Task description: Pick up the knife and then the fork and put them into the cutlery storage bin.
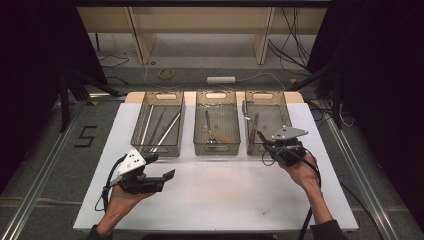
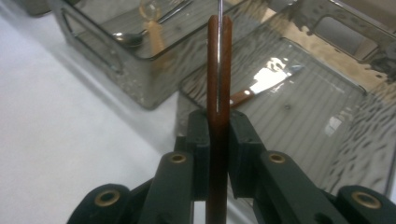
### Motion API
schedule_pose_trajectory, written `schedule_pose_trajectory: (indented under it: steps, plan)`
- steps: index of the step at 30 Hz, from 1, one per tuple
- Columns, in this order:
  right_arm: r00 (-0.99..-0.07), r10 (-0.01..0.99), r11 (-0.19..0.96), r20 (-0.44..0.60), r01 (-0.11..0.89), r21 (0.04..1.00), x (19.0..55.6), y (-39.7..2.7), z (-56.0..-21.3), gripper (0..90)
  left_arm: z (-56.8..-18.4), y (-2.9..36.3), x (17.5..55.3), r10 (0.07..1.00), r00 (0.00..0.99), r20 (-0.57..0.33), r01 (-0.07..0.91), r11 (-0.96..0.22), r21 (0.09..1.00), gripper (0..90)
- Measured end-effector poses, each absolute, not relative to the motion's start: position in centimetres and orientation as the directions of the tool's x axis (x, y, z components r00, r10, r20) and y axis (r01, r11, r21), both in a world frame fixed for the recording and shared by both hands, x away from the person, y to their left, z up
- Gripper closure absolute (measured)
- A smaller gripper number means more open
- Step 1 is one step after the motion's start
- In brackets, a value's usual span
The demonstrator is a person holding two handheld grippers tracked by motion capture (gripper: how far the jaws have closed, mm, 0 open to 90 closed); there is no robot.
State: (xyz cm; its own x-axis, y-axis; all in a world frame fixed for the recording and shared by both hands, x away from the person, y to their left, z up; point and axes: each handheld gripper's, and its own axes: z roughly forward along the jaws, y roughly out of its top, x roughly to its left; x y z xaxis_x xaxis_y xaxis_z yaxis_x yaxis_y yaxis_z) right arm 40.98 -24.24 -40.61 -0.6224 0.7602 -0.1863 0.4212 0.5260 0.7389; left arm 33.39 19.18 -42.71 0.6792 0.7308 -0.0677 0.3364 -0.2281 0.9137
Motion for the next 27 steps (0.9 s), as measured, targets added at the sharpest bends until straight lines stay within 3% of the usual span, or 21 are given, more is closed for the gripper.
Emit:
schedule_pose_trajectory:
  steps: [27]
  plan:
    - [-0.465,0.884,0.353,-0.037,0.615,0.705,47.9,-24.7,-38.2,81.1,-42.7,19.1,33.2,0.733,0.678,-0.057,0.326,-0.230,0.917,18.3]
